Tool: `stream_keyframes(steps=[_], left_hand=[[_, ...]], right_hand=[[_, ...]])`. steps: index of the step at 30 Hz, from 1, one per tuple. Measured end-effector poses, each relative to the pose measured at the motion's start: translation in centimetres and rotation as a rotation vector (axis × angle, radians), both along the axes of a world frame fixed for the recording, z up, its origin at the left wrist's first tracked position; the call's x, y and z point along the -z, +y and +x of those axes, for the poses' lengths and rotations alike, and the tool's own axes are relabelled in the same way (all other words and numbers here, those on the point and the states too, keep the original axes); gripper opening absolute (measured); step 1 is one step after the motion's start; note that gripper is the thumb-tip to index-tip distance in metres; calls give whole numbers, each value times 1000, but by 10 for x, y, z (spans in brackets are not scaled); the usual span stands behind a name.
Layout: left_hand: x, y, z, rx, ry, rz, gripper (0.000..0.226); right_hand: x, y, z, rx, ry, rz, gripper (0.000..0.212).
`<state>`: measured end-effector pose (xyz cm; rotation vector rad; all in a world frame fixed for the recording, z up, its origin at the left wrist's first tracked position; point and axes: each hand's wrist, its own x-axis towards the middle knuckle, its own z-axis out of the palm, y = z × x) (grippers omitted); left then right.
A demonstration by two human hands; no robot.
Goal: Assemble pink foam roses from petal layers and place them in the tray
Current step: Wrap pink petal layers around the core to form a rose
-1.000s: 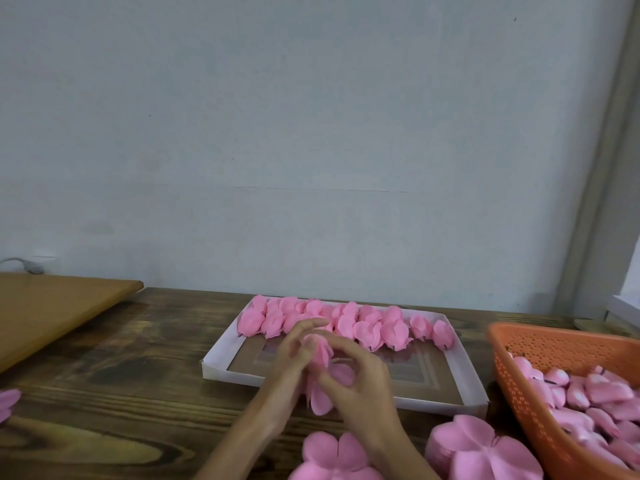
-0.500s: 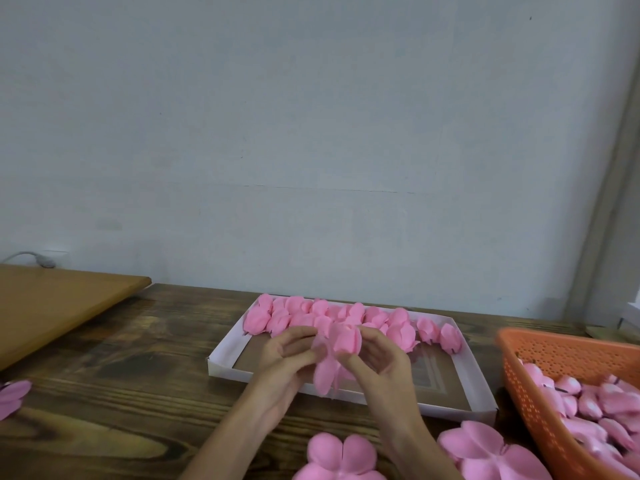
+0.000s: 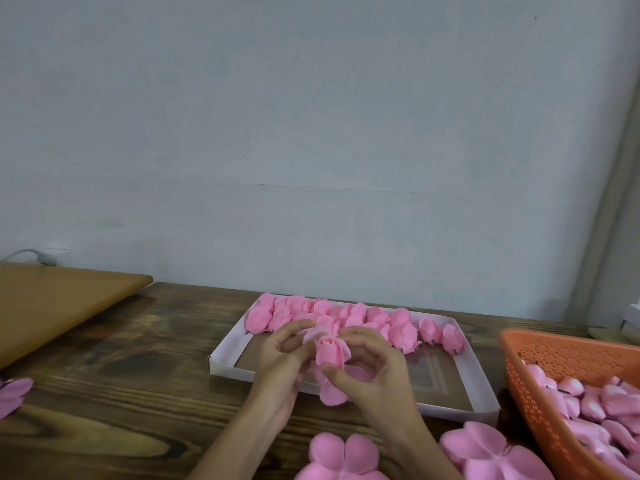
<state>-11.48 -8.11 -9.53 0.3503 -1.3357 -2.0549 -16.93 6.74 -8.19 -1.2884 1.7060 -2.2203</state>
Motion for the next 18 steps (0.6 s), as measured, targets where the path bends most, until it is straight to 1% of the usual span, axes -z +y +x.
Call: stream_keyframes(steps=[3,5,7,10,13,18], left_hand=[[-3,1,3,32,10,36,32],[-3,2,5,59,9,24,32],[-4,3,6,93,11,15,31],[-5,2,7,130,40,56,24],[-6,1,7,150,60,52,10],[-4,0,6,179,90,67,9]], right_hand=[[-2,2,0,0,7,34,35],[-4,4,1,-4,19,72,39],[-6,5,3,-40,0,73,37],[-10,8,8,-99,-19,91,31],[-13,10,11,-93,-29,112,31],[-15,12,12,-89,-69,110,28]])
